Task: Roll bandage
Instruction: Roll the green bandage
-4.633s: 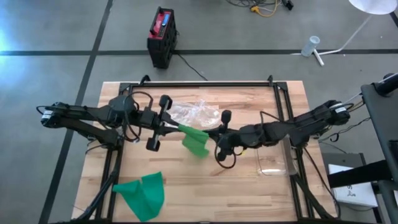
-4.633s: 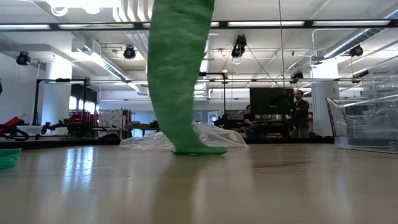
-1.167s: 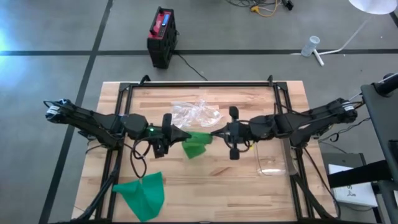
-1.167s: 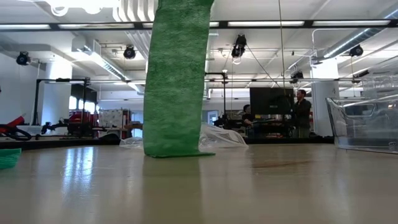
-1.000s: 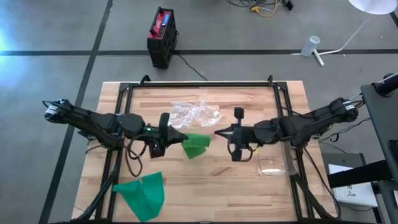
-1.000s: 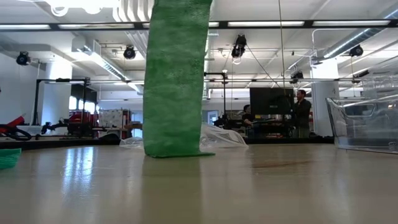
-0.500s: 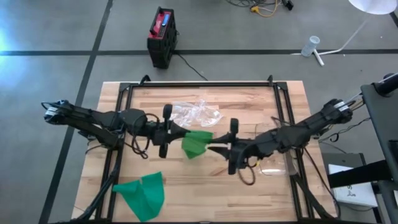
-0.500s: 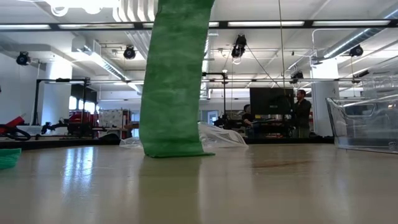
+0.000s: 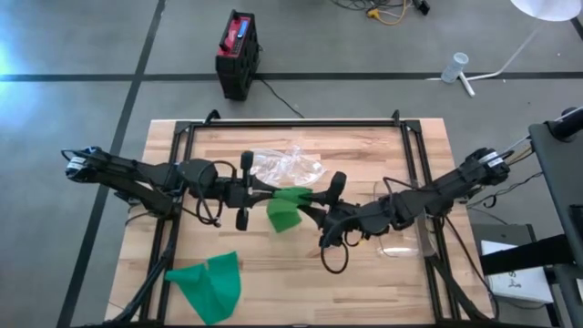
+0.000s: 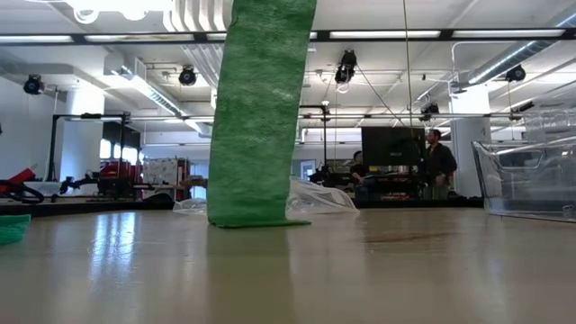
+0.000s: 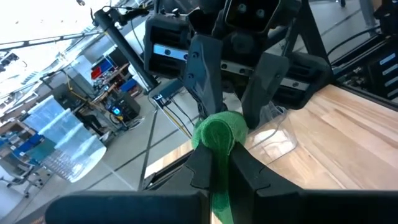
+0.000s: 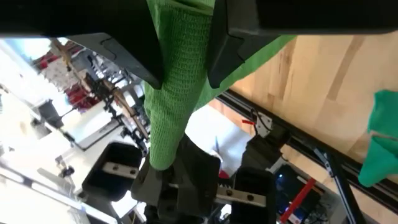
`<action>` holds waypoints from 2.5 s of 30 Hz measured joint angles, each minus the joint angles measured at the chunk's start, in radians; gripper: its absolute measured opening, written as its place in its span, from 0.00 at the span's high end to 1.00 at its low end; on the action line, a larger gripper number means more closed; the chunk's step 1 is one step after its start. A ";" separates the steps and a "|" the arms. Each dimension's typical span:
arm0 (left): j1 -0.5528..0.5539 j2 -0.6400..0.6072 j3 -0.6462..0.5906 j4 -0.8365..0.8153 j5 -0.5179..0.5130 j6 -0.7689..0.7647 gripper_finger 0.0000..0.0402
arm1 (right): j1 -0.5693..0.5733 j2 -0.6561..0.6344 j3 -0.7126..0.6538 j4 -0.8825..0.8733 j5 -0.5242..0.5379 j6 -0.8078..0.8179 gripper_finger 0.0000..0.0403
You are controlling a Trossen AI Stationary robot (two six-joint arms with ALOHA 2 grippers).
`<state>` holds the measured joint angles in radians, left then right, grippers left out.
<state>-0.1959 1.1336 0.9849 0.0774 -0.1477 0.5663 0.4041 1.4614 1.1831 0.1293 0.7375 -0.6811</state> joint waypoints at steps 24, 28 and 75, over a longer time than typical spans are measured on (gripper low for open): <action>-0.002 0.002 0.002 0.057 0.012 -0.089 0.97 | -0.004 -0.014 -0.006 -0.051 0.081 0.055 0.57; -0.002 0.011 0.002 0.054 0.011 -0.111 0.97 | -0.004 -0.014 0.000 -0.049 0.069 0.047 0.60; 0.131 0.071 -0.264 0.576 0.210 -0.329 0.58 | -0.087 -0.076 0.055 -0.067 -0.352 0.346 0.92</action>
<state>-0.0650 1.2042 0.7205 0.6531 0.0622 0.2373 0.3172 1.3857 1.2377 0.0625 0.3854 -0.3354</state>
